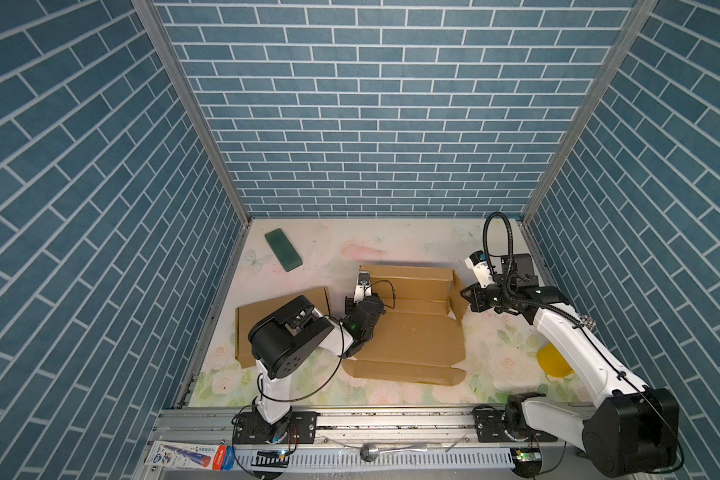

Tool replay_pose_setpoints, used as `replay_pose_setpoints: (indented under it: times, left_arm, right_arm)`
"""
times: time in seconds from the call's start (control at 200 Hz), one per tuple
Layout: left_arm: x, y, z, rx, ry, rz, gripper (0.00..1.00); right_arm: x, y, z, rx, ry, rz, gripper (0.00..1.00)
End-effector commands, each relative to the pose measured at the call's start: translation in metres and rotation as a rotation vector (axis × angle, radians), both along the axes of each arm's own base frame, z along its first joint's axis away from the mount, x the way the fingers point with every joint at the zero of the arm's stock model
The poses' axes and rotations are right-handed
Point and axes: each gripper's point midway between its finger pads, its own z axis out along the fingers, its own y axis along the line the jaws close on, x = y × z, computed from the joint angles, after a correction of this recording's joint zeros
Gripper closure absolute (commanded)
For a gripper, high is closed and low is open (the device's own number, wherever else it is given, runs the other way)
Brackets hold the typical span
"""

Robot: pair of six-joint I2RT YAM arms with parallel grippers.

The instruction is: Fold the paper box

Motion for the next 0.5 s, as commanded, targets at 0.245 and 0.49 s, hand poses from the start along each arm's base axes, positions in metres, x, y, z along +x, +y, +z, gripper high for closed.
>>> replay_pose_setpoints:
  times: [0.245, 0.49]
  left_arm:
    - [-0.019, 0.013, -0.053, 0.207, 0.166, -0.043, 1.00]
    - [-0.024, 0.019, -0.064, 0.237, 0.191, -0.048, 1.00]
  right_arm:
    - [0.015, 0.017, 0.000, 0.114, -0.069, -0.056, 0.77]
    - [0.028, 0.005, 0.040, 0.312, -0.032, -0.055, 0.49]
